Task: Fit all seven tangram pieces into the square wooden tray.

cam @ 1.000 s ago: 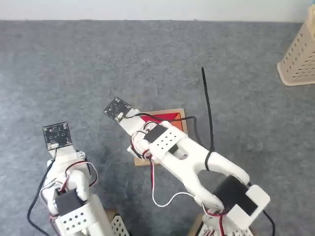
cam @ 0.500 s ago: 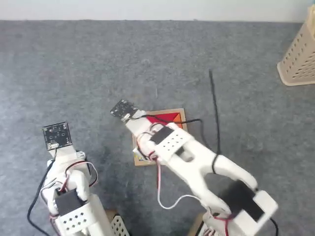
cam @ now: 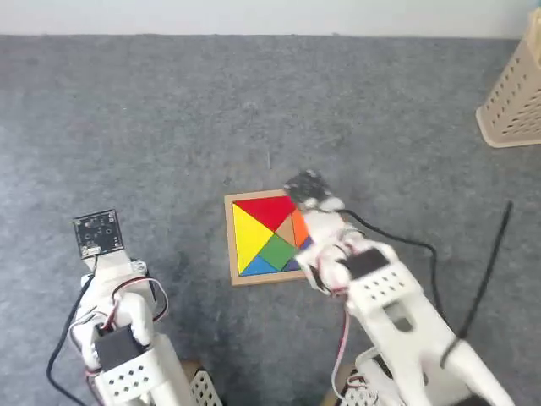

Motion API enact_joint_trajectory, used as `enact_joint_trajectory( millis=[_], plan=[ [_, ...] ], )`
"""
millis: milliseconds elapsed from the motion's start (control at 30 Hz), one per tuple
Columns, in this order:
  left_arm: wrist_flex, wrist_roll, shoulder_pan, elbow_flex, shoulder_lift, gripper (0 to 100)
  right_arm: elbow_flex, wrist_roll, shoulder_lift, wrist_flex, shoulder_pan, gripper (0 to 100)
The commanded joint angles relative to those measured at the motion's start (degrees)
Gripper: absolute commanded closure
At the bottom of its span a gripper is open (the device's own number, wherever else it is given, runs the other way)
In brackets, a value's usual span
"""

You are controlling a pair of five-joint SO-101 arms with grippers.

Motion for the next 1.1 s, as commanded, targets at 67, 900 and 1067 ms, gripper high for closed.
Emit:
enact_joint_trajectory(
  millis=[67, 900, 1067],
  plan=[
    [0.35, 0.88, 0.18, -0.48, -0.44, 99, 8.79, -0.35, -11.65, 0.66, 11.21, 99.1],
    [0.35, 0.88, 0.18, -0.48, -0.44, 99, 24.70, -0.26, -39.52, 0.75, 27.21, 99.0],
    [0.35, 0.88, 0.18, -0.48, -0.44, 99, 24.88, -0.26, -39.52, 0.75, 27.03, 99.0]
  ],
)
